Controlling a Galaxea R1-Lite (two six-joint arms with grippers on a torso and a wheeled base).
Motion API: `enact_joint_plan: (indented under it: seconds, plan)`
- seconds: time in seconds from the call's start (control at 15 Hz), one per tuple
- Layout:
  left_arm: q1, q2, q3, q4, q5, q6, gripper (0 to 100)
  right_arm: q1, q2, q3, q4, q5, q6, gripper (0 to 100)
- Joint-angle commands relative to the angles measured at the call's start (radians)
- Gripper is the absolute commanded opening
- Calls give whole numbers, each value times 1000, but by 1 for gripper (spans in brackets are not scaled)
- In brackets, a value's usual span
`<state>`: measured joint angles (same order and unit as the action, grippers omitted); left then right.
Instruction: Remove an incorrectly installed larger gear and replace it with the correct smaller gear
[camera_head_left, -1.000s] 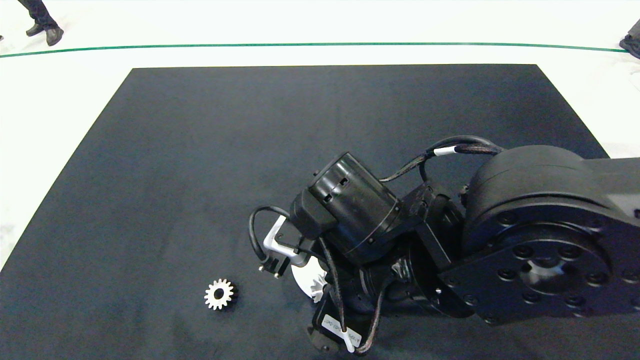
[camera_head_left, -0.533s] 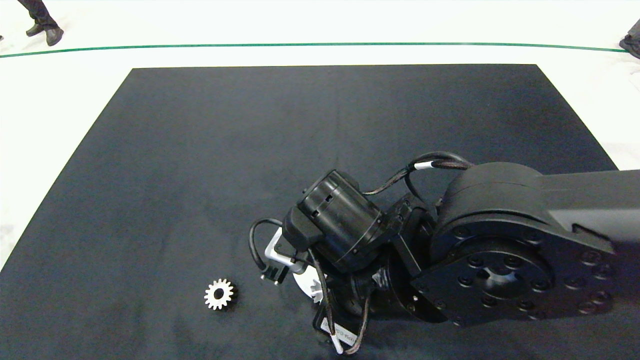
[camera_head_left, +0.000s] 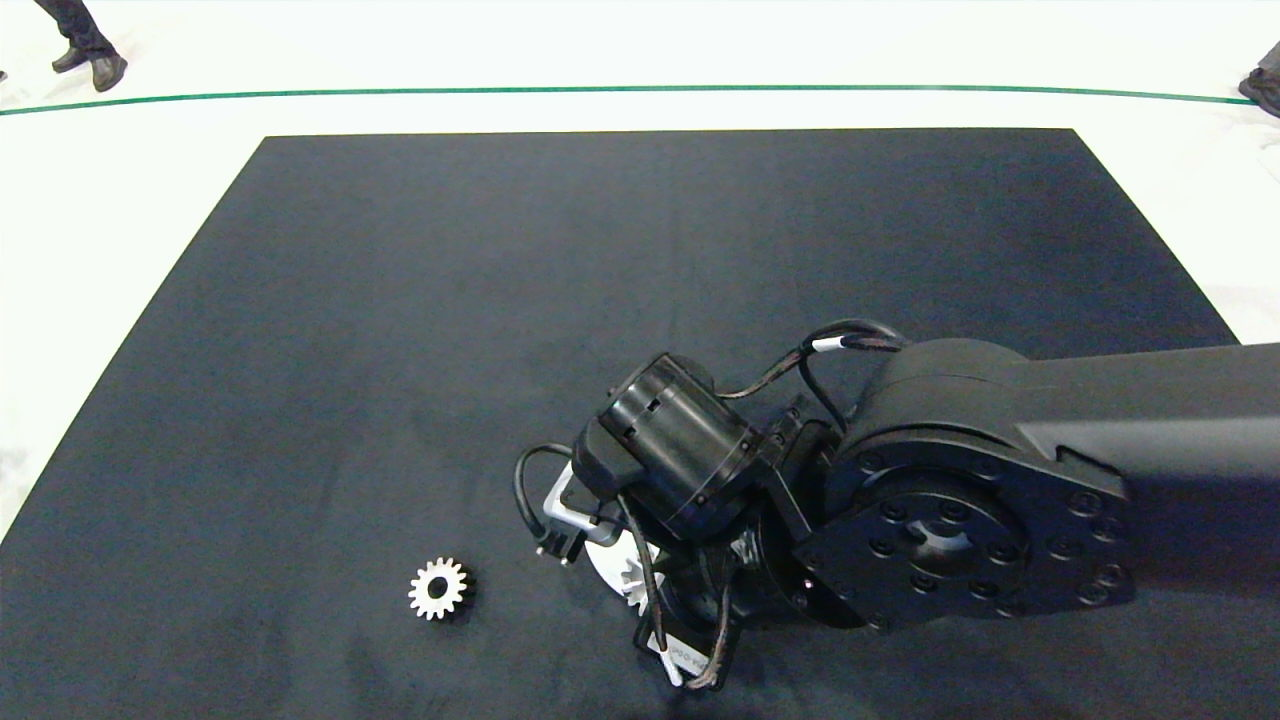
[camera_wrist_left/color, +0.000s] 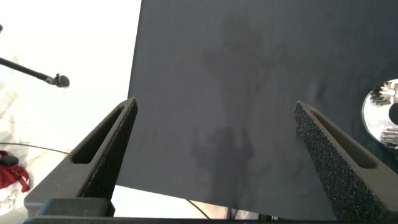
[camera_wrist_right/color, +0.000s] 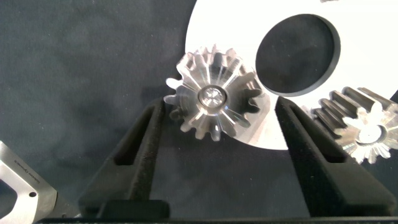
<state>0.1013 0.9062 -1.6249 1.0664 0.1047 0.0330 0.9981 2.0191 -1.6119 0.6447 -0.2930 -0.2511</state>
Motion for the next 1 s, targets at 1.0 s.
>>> enact_joint_plan:
  seconds: [1.0]
  plan:
    - [-6, -18, 0, 6, 1, 7, 100, 27, -14, 58, -73, 0, 1, 37]
